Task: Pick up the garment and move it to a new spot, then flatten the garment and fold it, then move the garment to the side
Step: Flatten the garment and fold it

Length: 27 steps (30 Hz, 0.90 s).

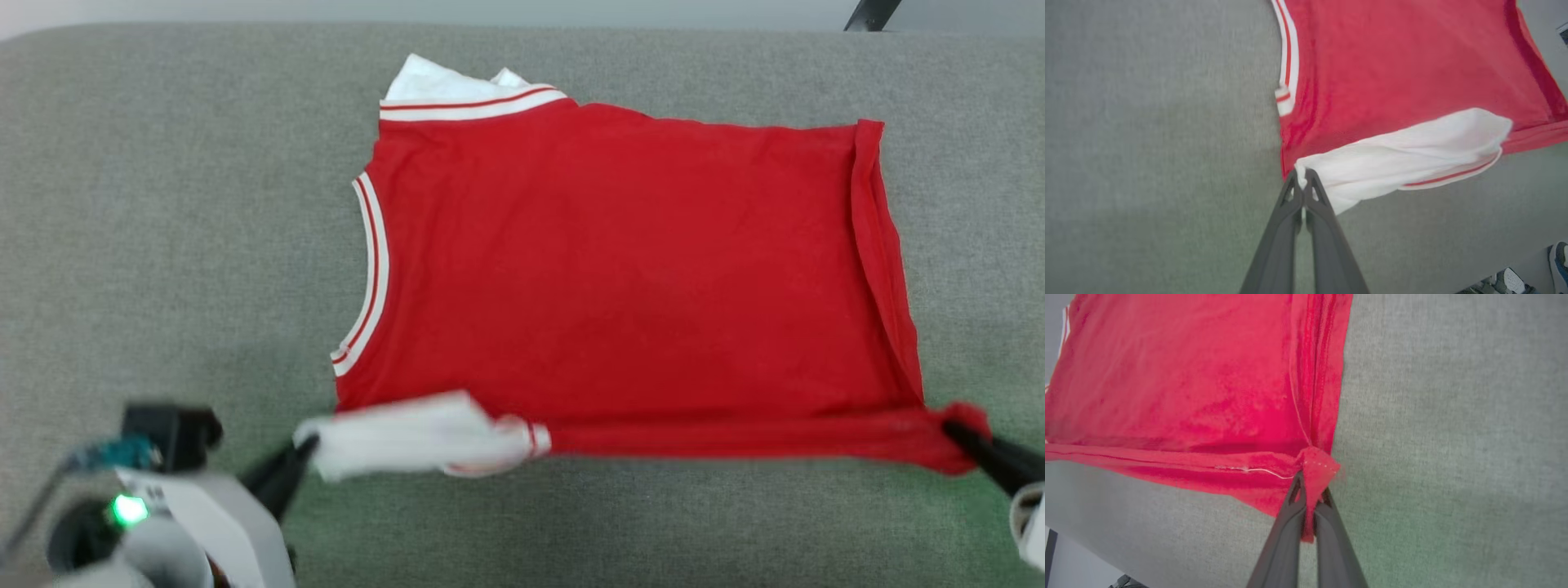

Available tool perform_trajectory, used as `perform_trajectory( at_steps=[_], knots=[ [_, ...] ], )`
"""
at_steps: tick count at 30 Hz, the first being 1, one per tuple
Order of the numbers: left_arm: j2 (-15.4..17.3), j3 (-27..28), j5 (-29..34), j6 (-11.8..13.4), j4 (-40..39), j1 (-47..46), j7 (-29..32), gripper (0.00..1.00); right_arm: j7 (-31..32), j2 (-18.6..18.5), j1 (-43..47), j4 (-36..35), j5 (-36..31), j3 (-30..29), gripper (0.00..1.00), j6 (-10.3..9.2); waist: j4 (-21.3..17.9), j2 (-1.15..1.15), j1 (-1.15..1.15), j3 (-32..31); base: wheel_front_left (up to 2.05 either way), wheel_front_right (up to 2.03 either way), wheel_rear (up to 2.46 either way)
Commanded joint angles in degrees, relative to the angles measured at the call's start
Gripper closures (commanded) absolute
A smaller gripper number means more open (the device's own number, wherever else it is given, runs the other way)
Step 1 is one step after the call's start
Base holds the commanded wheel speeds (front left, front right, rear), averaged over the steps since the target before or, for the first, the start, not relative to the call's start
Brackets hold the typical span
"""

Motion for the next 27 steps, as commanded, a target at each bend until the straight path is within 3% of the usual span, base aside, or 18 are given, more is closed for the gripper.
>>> perform_trajectory(
  at_steps=[1, 5, 9, 19, 27],
  knots=[
    [0.7, 0.6, 0.7, 0.5, -0.2, -1.5, 0.7, 1.0, 0.4, 0.2, -1.6, -0.3, -0.5, -0.4, 1.0, -0.05, -0.2, 0.0, 0.0, 0.4, 0.0, 0.0, 0.0],
    [2.2, 1.7, 3.3, -0.7, -0.5, -8.2, 5.8, 1.0, 2.8, 1.1, -7.0, 0.2, -2.6, 0.0, 1.0, -0.05, -0.8, 0.0, 0.0, 1.3, 0.0, 0.0, 0.0],
    [1.3, 2.1, 5.5, -3.3, 2.0, -14.9, 11.2, 1.0, 5.0, 2.5, -13.6, 2.0, -5.5, 1.3, 1.0, -0.05, -1.6, 0.0, 0.0, 2.6, 0.0, 0.0, 0.0],
    [-6.4, 0.1, 7.7, -10.7, 14.2, -26.9, 22.1, 1.0, 10.5, 4.7, -26.6, 10.0, -9.6, 8.5, 1.0, -0.05, -3.3, 0.0, 0.0, 6.2, 0.0, 0.0, 0.0],
    [-11.6, -2.6, 4.9, -13.2, 22.7, -30.7, 31.8, 1.0, 12.0, 4.8, -32.3, 16.1, -9.4, 14.0, 1.0, -0.05, -3.7, 0.0, 0.0, 8.3, 0.0, 0.0, 0.0]
  ],
)
